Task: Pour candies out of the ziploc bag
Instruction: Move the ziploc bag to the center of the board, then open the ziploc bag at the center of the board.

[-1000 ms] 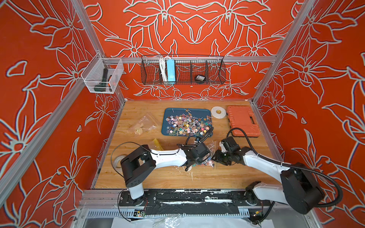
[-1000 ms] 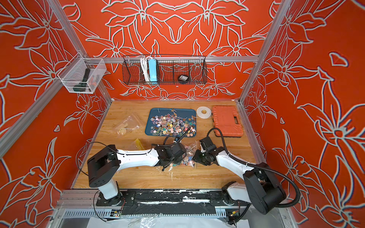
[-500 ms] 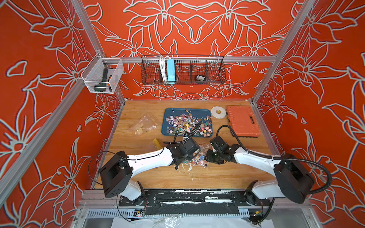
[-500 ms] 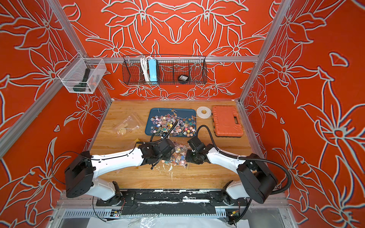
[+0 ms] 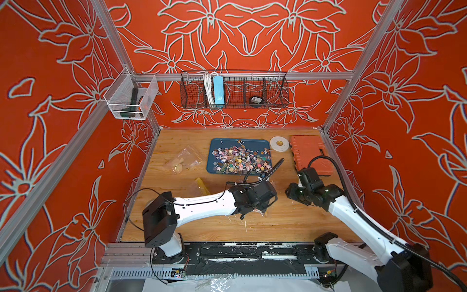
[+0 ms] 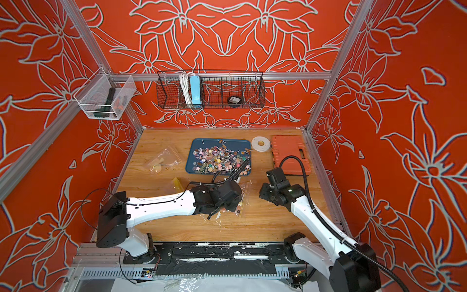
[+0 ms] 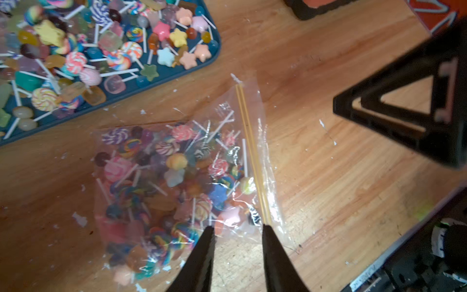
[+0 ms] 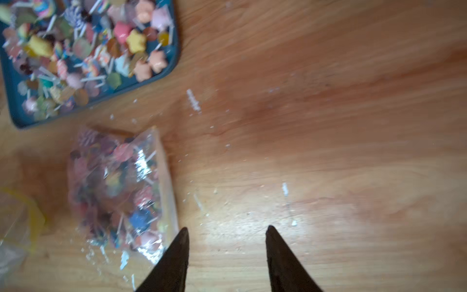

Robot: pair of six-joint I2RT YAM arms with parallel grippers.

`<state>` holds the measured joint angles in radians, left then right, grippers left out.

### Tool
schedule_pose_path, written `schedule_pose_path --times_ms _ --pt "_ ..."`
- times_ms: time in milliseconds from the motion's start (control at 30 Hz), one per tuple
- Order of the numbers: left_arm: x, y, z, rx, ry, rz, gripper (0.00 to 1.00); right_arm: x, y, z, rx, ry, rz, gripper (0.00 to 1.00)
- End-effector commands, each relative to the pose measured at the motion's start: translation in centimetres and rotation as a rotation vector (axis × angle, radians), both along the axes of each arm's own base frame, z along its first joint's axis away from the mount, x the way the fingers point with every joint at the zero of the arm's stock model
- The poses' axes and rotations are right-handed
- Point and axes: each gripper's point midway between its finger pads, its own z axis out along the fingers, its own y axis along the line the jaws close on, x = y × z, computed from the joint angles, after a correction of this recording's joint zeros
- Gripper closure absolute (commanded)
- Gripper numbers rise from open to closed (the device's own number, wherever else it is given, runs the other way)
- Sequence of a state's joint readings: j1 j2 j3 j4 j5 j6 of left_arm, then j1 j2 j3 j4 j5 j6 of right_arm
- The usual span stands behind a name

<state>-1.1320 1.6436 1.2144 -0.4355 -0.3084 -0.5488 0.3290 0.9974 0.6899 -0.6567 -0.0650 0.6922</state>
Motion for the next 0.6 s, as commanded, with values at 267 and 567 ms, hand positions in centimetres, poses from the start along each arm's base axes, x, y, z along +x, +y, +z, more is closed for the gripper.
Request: schedule_pose_path --times_ms 267,567 --pt "-1.6 -3.3 -5.0 0.159 0.074 0.004 0.61 -1.6 -2.2 -2.4 0.024 0.073 -0.009 0.51" --pt "-0.3 -3.3 -7.1 0.234 0.061 0.094 0.6 -1.8 -1.8 -3.1 0.06 0.078 -0.003 0.51"
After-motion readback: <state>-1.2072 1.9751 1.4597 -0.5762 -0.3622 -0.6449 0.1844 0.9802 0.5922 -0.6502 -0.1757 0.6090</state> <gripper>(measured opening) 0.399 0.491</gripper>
